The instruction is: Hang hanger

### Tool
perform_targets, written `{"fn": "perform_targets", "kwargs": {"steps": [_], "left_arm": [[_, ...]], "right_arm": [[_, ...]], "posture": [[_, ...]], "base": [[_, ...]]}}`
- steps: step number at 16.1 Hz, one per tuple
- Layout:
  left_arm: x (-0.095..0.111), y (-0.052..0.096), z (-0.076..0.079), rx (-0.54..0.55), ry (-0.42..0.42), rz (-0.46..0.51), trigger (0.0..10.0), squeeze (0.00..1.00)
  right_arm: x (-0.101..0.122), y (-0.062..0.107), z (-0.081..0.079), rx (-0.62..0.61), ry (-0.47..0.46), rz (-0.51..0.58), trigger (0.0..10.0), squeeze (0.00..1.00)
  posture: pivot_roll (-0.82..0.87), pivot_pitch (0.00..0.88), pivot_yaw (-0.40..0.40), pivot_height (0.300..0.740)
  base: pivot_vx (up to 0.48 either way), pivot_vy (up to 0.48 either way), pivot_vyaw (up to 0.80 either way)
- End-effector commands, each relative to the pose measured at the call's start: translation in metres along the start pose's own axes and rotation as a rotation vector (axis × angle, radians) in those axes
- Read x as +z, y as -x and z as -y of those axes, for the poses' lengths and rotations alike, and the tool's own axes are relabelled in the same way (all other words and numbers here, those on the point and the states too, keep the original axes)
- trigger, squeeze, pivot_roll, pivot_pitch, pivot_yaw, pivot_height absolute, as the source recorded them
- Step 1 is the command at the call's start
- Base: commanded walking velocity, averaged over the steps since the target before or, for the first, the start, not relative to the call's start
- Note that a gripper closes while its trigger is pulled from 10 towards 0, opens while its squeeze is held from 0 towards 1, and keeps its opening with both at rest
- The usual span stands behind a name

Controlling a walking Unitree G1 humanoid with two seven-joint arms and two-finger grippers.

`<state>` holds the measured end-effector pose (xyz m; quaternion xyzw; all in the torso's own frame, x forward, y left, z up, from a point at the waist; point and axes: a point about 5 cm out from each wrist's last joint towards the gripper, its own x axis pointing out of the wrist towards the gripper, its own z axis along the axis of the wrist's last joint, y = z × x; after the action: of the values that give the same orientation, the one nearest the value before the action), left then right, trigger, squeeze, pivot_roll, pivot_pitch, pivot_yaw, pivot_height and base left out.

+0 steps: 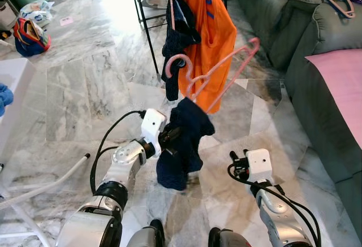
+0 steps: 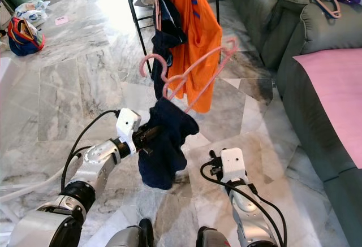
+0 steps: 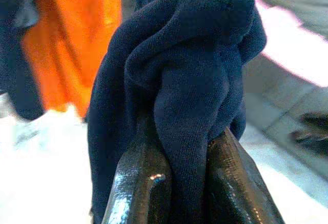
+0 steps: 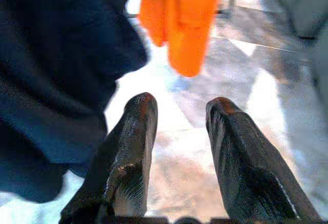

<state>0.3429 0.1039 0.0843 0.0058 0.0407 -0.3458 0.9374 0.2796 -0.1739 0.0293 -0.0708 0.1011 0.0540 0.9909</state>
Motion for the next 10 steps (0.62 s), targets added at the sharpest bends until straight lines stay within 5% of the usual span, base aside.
{"fn": "perform_targets", "kwargs": {"steps": [1,10], "left_arm": [[-0.0031,0.0081,-0.0089,0.058,-0.031,-0.006,0.0,0.0],[-0.0034,0.0097,-0.0116,0.081,-0.049,-0.01,0.0,0.0]], "right_arm": [[-0.0035,0.0022,0.0041,-0.04,0.011,-0.005,10.0,0.0],[-0.0033,0.0022,0.0055,-0.053,0.018,-0.001,10.0,0.0]], "posture": [[-0.13,0.157,0.043,0.74],[-0.13,0.155,0.043,0.74]], "base": [[0.0,0.0,0.0],[0.0,0.0,0.0]]}}
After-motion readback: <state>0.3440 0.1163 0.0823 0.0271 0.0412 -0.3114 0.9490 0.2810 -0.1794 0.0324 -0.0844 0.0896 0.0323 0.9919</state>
